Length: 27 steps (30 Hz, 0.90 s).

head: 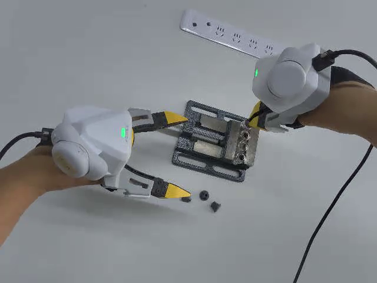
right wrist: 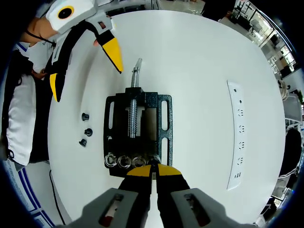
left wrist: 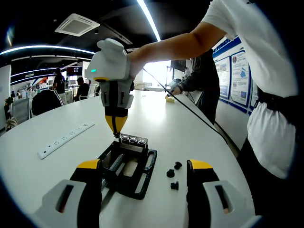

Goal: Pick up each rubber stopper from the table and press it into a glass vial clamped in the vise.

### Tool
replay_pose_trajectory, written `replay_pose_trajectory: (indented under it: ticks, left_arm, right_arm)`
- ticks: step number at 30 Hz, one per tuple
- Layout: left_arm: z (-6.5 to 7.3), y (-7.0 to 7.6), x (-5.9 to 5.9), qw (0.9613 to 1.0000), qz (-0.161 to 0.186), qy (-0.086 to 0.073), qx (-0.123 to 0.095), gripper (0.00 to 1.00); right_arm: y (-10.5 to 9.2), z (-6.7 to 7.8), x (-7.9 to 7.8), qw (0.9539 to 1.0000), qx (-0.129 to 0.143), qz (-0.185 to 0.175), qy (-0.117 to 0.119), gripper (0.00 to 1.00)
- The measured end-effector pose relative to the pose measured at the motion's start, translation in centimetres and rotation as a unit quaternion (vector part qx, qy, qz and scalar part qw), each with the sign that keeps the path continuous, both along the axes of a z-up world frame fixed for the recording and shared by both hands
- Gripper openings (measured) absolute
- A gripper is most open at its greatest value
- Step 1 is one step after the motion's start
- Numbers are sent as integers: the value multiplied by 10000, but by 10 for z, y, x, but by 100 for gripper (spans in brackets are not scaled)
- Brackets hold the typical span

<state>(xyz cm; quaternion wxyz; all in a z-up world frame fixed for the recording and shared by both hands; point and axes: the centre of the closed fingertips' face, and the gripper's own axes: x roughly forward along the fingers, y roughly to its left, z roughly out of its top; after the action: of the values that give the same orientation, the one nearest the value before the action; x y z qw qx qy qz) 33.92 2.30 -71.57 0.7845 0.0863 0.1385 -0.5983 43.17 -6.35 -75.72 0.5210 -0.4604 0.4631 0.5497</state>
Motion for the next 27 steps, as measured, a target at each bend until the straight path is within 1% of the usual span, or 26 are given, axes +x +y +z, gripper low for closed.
replay_pose_trajectory:
  ticks: [6,12,20,27]
  left_arm:
    - [1,-1,1,10000,-21,8,4,71]
    - [1,-2,2,10000,-21,12,2,71]
    - [1,-5,-1,10000,-71,4,30,71]
    - [2,-2,-4,10000,-58,10,56,70]
  right_arm:
    - [1,0,0,10000,-6,-10,5,2]
    - [1,0,0,10000,44,-10,6,2]
    - [1,0,-1,10000,80,-2,-50,2]
    - [1,2,0,9999,86,-23,-112,3]
